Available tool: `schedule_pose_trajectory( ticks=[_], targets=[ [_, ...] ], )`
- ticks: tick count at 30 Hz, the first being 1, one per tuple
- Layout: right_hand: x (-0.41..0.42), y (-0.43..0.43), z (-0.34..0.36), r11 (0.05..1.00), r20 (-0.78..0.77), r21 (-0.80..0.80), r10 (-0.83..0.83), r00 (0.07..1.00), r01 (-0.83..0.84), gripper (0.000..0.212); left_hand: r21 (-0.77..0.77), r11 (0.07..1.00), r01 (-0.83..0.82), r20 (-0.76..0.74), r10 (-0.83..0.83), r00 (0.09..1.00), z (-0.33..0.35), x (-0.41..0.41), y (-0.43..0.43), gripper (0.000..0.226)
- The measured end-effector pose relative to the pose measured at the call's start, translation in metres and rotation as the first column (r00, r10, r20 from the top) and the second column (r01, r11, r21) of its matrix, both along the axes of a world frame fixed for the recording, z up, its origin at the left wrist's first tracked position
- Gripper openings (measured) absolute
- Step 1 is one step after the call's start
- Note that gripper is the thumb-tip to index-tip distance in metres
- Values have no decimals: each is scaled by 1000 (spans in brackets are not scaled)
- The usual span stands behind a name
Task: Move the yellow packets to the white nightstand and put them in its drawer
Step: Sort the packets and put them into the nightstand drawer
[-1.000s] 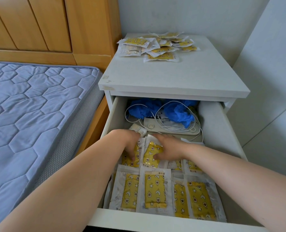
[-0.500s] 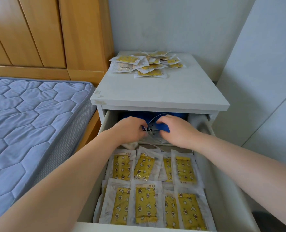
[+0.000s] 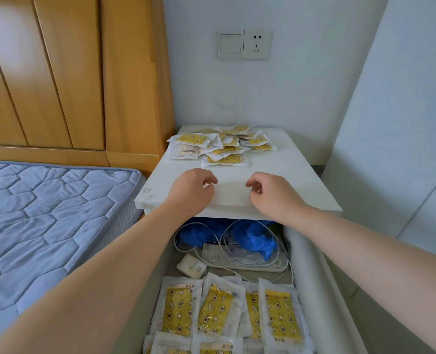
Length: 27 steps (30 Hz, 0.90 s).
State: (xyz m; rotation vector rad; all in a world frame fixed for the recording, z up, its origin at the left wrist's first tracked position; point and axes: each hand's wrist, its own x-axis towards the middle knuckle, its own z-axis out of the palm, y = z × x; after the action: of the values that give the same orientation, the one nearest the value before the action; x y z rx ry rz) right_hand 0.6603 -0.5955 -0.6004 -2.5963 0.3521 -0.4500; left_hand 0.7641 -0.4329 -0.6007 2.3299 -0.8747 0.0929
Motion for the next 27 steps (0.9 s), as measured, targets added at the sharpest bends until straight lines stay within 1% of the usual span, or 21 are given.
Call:
schedule_pose_trajectory(
  ticks=[2, 4, 6, 8, 9, 10, 12, 13, 14, 18, 20, 21, 23, 25, 26, 27],
  targets=[
    [16, -10, -2, 999, -32, 39, -14, 999, 15, 30, 107, 993, -55, -4, 55, 998, -6, 17, -5, 35],
    [31, -21, -3, 987, -22, 142, -75, 997, 77, 31, 232, 964, -127, 20, 125, 992, -11, 31, -11, 46],
    [46, -33, -3, 962, 5, 238, -141, 990, 136, 35, 356, 920, -165, 86, 143, 986, -14, 39, -18, 48],
    [60, -41, -5, 950, 42, 275, -164, 986, 147, 41, 423, 891, -164, 123, 123, 985, -15, 43, -23, 49],
    [67, -43, -6, 955, 51, 263, -158, 986, 140, 45, 436, 885, -162, 127, 117, 985, -16, 45, -25, 50],
    [74, -43, -7, 969, 53, 214, -140, 989, 126, 50, 441, 883, -162, 131, 116, 985, -17, 46, -26, 51],
    [90, -41, -10, 997, 27, 20, -79, 996, 79, 57, 436, 884, -171, 143, 120, 982, -20, 49, -26, 54],
    [97, -41, -11, 996, 11, -70, -50, 999, 50, 59, 429, 886, -175, 148, 122, 981, -21, 50, -26, 55],
    [103, -39, -10, 992, -10, -120, -28, 1000, 26, 60, 421, 889, -178, 152, 124, 981, -21, 50, -26, 55],
    [118, -38, -11, 987, -100, -155, 33, 994, -48, 53, 396, 898, -189, 141, 144, 979, -21, 49, -26, 61],
    [117, -38, -12, 971, -51, -228, 56, 997, -66, 46, 386, 902, -194, 134, 153, 979, -20, 48, -25, 63],
    [115, -38, -13, 969, 21, -236, 84, 996, -76, 39, 378, 906, -193, 135, 152, 979, -20, 47, -25, 64],
    [109, -37, -14, 987, 179, -135, 109, 978, -85, 20, 355, 916, -189, 139, 148, 979, -18, 46, -25, 65],
    [106, -39, -15, 996, 300, -43, 83, 950, -73, 21, 346, 920, -181, 138, 141, 980, -17, 45, -25, 65],
    [105, -39, -14, 997, 303, -34, 76, 950, -69, 20, 351, 920, -174, 137, 134, 982, -16, 44, -25, 64],
    [106, -39, -14, 996, 270, -54, 82, 959, -70, 19, 362, 917, -167, 134, 126, 983, -16, 44, -24, 63]
  ],
)
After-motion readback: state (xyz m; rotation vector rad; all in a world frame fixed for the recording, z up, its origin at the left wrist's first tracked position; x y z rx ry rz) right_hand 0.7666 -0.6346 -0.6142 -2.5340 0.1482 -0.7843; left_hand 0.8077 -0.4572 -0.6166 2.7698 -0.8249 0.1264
